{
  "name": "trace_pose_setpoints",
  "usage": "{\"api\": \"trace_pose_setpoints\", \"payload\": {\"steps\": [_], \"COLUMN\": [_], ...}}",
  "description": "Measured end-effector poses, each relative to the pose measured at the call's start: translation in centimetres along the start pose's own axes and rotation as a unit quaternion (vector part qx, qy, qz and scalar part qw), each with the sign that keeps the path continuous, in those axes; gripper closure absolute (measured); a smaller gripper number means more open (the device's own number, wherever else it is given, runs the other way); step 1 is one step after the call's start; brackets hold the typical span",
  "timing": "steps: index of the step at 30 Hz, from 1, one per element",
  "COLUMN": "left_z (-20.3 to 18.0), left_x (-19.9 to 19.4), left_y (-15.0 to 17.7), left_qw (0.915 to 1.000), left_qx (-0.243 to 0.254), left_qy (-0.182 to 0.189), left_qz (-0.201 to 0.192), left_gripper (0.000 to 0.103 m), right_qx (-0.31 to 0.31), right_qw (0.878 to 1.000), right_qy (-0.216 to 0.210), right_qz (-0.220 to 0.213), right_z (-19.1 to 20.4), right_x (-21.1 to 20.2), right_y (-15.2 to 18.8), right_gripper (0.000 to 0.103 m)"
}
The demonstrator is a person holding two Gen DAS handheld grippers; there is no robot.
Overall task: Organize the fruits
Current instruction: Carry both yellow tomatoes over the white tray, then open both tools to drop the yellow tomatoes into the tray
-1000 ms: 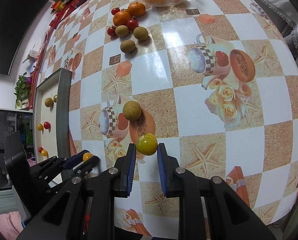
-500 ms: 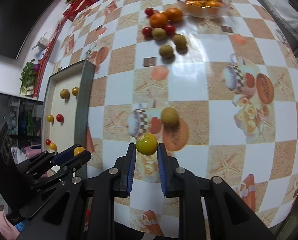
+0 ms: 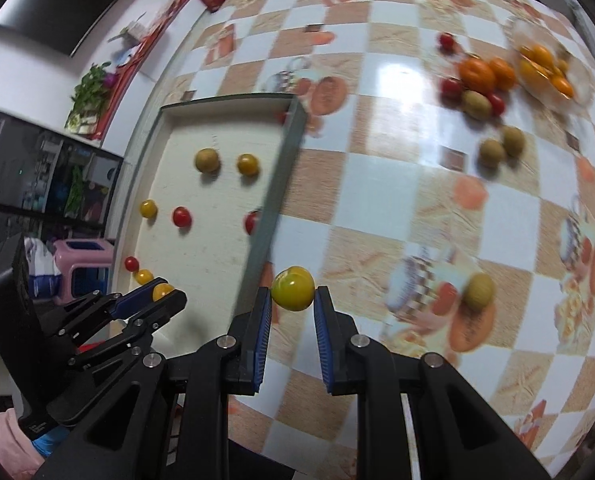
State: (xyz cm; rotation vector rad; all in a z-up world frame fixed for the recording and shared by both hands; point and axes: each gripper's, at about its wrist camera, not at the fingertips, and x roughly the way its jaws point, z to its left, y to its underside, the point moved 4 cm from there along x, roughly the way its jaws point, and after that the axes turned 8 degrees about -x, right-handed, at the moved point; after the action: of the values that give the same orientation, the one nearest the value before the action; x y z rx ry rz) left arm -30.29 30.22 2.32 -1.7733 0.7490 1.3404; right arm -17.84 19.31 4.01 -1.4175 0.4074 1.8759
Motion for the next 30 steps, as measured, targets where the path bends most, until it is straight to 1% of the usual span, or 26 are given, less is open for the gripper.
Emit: {"api": "trace_pose_setpoints", "payload": {"steps": [6,11,16,25,30], "left_z": [2.8,3.7,4.0,4.2,3.9], "left_x": [1.5,2.4,2.7,3.5,3.3], "left_y": [0.1,0.3,0.7,1.6,2.0], "left_qw": [0.9994,0.9989,0.9985,0.9982,0.9984], "left_qx": [-0.024,-0.034,-0.04,-0.034,-0.026], "left_qy": [-0.023,-0.03,-0.032,-0.041,-0.045], "left_qz": [0.008,0.013,0.017,0.026,0.021], "left_gripper": [0.08,0.08,0.08,0.08,0.08], "right_qx": [-0.048,-0.079,-0.099,-0.114,-0.118], "right_qw": [0.999,0.996,0.994,0.989,0.987], "right_qy": [-0.006,0.003,0.02,0.048,0.051], "right_qz": [0.02,0.036,0.051,0.085,0.097], "right_z": [3.5,5.3,6.1,6.5,7.3], "right_x": [2.9,5.5,7.3,10.2,10.9], "right_y": [-3.4,-5.7,-7.2,-7.5,-7.2], "right_gripper": [0.08,0.08,0.08,0.079,0.078]}}
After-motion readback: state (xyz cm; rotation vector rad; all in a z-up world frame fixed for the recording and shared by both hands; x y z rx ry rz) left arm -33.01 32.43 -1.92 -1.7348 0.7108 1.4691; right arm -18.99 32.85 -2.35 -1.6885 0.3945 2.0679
